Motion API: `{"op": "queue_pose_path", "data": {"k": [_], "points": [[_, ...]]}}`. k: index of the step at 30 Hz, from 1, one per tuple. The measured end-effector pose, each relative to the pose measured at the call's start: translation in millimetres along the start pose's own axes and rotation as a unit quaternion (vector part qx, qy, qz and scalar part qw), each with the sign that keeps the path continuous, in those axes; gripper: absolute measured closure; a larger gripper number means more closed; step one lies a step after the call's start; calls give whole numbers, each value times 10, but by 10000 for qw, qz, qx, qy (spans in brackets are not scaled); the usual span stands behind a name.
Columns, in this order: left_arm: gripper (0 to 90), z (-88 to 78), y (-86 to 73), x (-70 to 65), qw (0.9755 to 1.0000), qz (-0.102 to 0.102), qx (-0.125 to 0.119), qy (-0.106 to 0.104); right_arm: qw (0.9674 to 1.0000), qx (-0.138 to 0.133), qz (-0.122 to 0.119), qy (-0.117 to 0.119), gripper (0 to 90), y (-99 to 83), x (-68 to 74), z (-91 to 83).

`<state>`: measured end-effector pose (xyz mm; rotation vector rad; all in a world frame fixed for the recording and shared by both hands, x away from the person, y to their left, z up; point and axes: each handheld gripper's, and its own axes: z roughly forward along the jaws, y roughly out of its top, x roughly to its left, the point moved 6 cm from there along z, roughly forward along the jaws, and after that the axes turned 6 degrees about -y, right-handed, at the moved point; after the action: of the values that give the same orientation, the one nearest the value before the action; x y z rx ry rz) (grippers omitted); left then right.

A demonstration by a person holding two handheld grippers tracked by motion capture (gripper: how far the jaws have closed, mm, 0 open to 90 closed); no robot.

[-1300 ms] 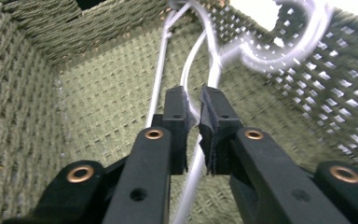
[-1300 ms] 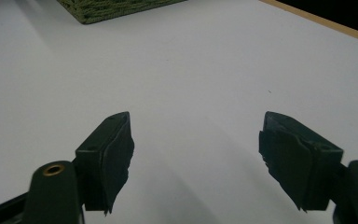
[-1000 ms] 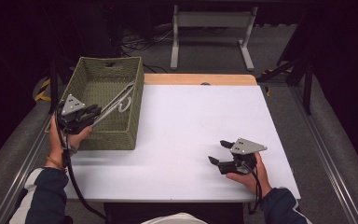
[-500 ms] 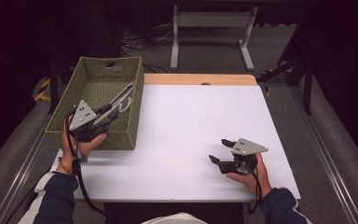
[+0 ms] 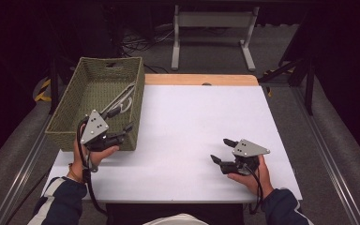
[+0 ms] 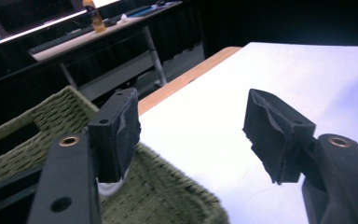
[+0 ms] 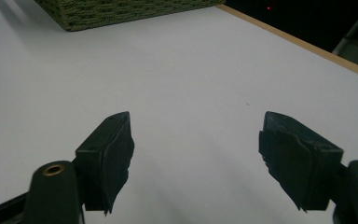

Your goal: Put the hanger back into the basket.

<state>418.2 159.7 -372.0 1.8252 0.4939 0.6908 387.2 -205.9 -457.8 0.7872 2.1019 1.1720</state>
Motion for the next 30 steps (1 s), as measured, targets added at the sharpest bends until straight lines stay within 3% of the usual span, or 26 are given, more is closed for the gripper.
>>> {"op": "queue_pose_path", "data": {"k": [14, 30], "points": [[120, 42, -18, -269, 9997, 135, -102, -188, 9997, -82, -99, -200, 254, 24, -6, -13], [46, 36, -157, -546, 9987, 302, -61, -404, 9987, -168, -110, -461, 181, 59, -23, -31]]}}
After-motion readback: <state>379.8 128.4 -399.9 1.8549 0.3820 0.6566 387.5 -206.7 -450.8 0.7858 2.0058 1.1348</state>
